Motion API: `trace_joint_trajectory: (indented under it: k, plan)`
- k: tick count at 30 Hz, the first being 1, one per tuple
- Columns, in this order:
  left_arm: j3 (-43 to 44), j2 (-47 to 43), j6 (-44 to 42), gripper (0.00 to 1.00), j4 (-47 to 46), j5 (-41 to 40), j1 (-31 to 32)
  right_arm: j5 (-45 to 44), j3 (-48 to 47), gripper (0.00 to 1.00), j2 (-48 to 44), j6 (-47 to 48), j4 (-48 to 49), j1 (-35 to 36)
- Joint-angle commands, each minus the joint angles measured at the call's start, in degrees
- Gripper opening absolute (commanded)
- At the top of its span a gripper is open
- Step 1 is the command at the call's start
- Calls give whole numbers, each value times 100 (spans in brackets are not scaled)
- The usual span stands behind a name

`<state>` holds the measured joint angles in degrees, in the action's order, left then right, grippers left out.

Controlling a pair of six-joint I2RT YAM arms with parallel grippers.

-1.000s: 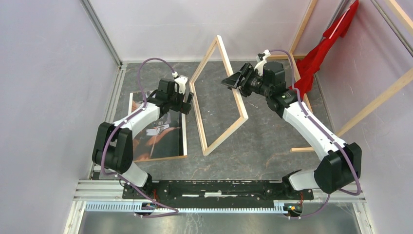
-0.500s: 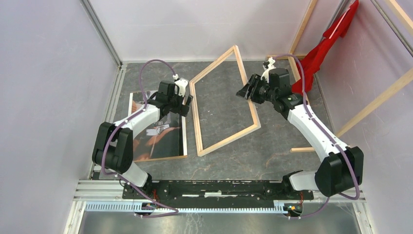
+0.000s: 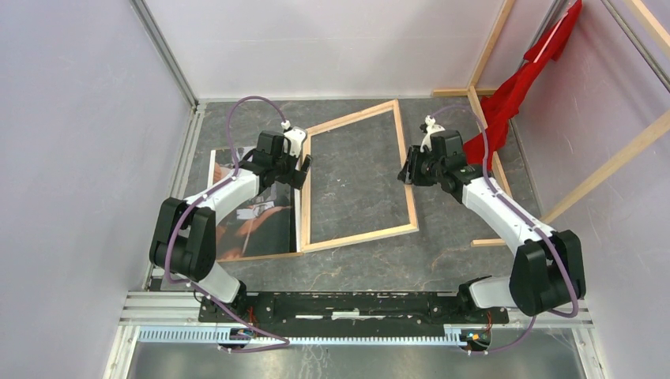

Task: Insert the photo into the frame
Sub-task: Turn over the photo frame at the center of the board.

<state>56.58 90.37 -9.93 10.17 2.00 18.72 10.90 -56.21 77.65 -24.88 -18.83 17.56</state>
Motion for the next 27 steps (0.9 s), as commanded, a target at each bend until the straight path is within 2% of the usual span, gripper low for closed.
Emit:
trace_joint_trajectory:
  k: [1,9,16,19,22,27]
  plan:
    - [-7,-69,-326,100,-62,-18,-3,-669,233,42,41,513,336,-33]
    - [20,-125,-384,100,52,68,0,-1932,198,43,605,1014,-61,-32]
    - [82,-144,-394,100,189,115,-1,-2143,204,43,1031,919,23,-23]
    - [73,-132,-478,100,196,-17,-6,-2056,181,52,1056,818,147,-12]
    - [1,-1,-597,100,-3,-509,0,-1972,92,62,1142,778,330,9]
    - [-6,500,-781,100,-572,-1215,7,-1810,-158,69,1637,748,611,6]
